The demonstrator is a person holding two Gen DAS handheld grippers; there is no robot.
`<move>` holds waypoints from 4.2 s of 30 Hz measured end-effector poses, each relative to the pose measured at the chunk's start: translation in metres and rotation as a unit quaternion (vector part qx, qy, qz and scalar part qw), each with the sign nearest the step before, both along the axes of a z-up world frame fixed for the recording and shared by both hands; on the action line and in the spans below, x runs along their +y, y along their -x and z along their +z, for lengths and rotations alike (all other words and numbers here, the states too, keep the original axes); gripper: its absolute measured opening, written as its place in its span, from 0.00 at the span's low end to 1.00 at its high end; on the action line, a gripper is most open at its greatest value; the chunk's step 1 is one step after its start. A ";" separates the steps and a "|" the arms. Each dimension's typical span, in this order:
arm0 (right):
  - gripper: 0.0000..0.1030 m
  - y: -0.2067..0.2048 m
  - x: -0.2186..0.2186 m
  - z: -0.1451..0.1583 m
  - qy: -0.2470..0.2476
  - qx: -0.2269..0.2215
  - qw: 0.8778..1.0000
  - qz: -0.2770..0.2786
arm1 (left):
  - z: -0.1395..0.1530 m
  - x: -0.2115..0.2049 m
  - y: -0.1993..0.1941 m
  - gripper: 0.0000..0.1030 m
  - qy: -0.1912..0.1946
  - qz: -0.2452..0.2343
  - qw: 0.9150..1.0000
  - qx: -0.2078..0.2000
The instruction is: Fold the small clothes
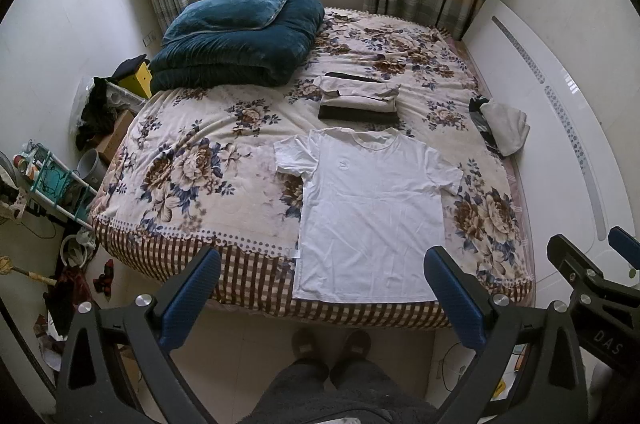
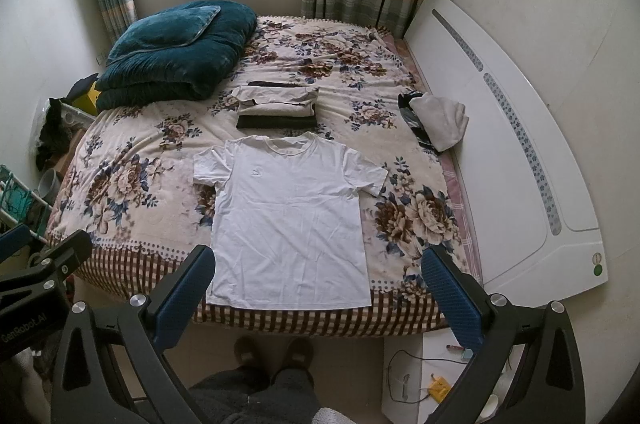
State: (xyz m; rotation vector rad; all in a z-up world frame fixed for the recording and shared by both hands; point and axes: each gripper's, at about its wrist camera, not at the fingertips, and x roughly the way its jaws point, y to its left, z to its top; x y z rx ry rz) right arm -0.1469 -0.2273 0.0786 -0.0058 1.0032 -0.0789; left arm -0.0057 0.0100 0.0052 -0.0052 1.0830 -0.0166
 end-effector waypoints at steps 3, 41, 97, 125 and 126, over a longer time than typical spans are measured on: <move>1.00 -0.001 0.001 -0.001 0.001 0.000 1.000 0.000 | 0.000 0.000 0.000 1.00 0.000 0.000 1.000 0.000; 0.86 -0.337 -0.315 -0.622 -0.364 0.161 0.814 -0.423 | -0.473 -0.035 -0.335 1.00 -0.085 0.142 0.968 0.187; 0.62 -0.498 -0.116 -0.658 -0.187 0.131 0.951 -0.207 | -0.519 0.097 -0.424 0.06 0.142 0.150 0.977 0.059; 0.62 -0.551 -0.018 -0.639 -0.297 0.191 0.934 -0.050 | -0.532 0.069 -0.417 0.68 -0.065 0.100 0.991 0.062; 0.62 -0.561 -0.003 -0.646 -0.305 0.193 0.931 -0.041 | -0.530 0.075 -0.421 0.68 -0.077 0.107 0.990 0.059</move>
